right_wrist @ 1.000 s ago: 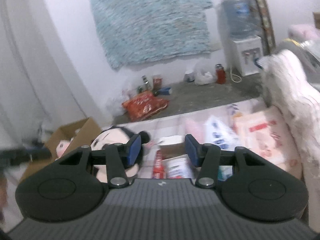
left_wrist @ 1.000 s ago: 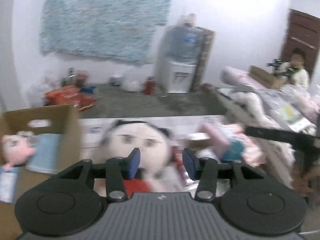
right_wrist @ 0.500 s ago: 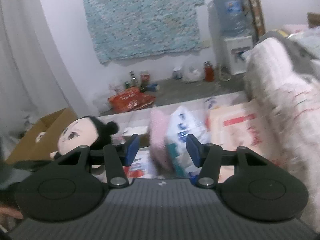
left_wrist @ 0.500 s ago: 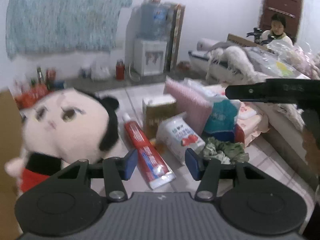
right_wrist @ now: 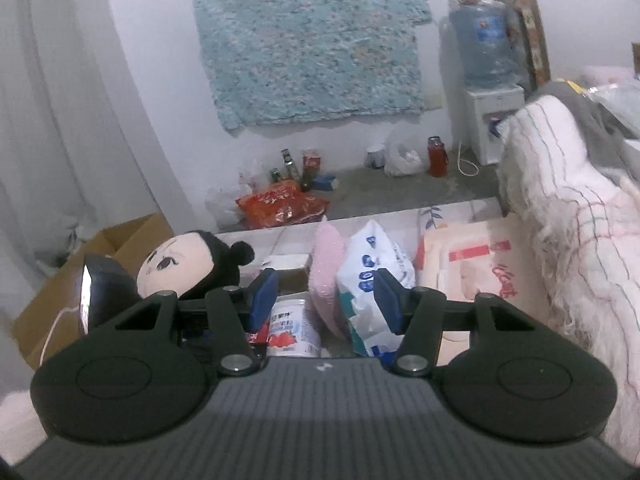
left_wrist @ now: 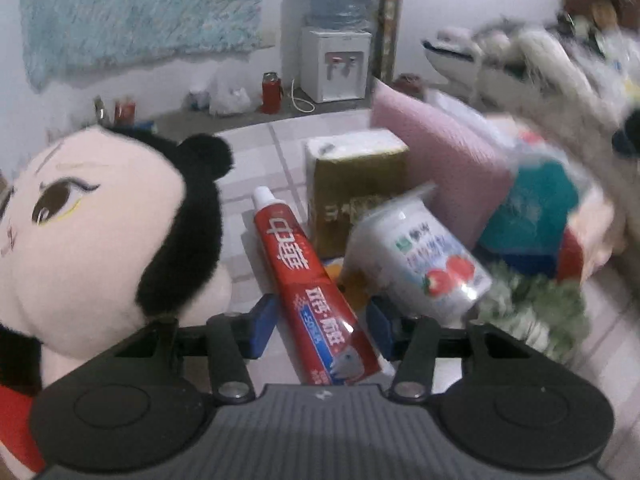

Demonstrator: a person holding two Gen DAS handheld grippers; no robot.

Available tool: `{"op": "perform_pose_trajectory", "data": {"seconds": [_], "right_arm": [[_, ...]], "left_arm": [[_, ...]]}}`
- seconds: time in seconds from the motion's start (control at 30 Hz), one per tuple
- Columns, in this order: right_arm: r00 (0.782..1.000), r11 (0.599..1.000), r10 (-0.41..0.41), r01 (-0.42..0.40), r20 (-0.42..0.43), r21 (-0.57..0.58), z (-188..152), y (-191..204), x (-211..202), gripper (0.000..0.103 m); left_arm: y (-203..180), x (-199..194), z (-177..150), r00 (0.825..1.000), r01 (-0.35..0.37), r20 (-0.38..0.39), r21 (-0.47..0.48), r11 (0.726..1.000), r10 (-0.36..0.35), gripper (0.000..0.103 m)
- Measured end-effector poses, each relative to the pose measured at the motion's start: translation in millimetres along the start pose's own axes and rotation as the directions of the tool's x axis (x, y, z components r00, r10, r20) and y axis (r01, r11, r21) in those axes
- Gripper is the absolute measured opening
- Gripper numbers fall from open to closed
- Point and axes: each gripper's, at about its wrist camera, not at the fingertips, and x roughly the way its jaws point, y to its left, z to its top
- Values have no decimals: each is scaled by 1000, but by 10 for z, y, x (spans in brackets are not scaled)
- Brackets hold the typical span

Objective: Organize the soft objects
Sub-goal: 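Grasp the red toothpaste tube with the left tool while the right grasps the yogurt cup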

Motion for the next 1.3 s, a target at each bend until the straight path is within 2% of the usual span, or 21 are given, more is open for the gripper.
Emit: {"op": "perform_pose_trajectory", "data": {"seconds": [0.03, 0.1, 0.2, 0.3, 0.4, 0.5, 0.63, 0.73, 0.9, 1.03, 1.1, 1.17, 1.23, 1.3], "right_arm": [[1000, 1000, 4, -4, -14, -8, -6, 25, 16, 53], [999, 999, 9, -10, -31, -37, -13, 86, 30, 53], [1000, 997, 9, -10, -16, -77, -16, 194, -27, 53], [1000, 998, 29, -29, -9, -57, -15, 213, -70, 53], [1000, 999, 23, -24, -14, -34, -68, 207, -111, 53], [996, 998, 42, -46, -81, -46, -156, 281, -18, 54], [979, 994, 13, -34, -201, -101, -322, 514, 288, 54], [967, 989, -32, -6, -251, -147, -441, 679, 530, 54], [964, 972, -130, 78, -232, -220, -506, 759, 835, 58], [968, 975, -108, 58, -227, -216, -405, 718, 1016, 60], [965, 972, -125, 73, -229, -225, -387, 736, 1173, 60], [954, 968, -177, 123, -242, -219, -395, 736, 1294, 46], [959, 977, -185, 156, -214, -146, -426, 690, 1300, 44], [963, 974, -197, 170, -187, -151, -506, 728, 1251, 43]], "left_arm": [[-31, -12, 8, 1000, 2, -11, 23, 1000, -2, 42], [37, -44, 30, 998, 46, -50, -5, 999, -46, 39], [121, -109, -38, 998, 51, -42, -15, 999, -52, 38], [194, -212, -159, 998, 56, -34, -17, 998, -57, 39], [264, -340, -272, 997, 50, -49, -66, 997, -54, 38], [293, -438, -337, 996, 55, -68, -61, 997, -59, 38], [379, -553, -451, 994, 77, -79, -53, 996, -81, 38], [439, -610, -519, 993, 90, -74, -52, 995, -93, 37], [557, -647, -562, 989, 128, -65, -85, 988, -134, 37], [581, -628, -535, 987, 142, -67, -97, 985, -149, 37], [600, -616, -526, 986, 148, -65, -106, 983, -156, 37], [622, -612, -527, 985, 156, -62, -110, 982, -163, 37], [634, -617, -535, 984, 162, -59, -110, 981, -169, 37], [643, -631, -549, 984, 161, -58, -115, 980, -169, 36]]}}
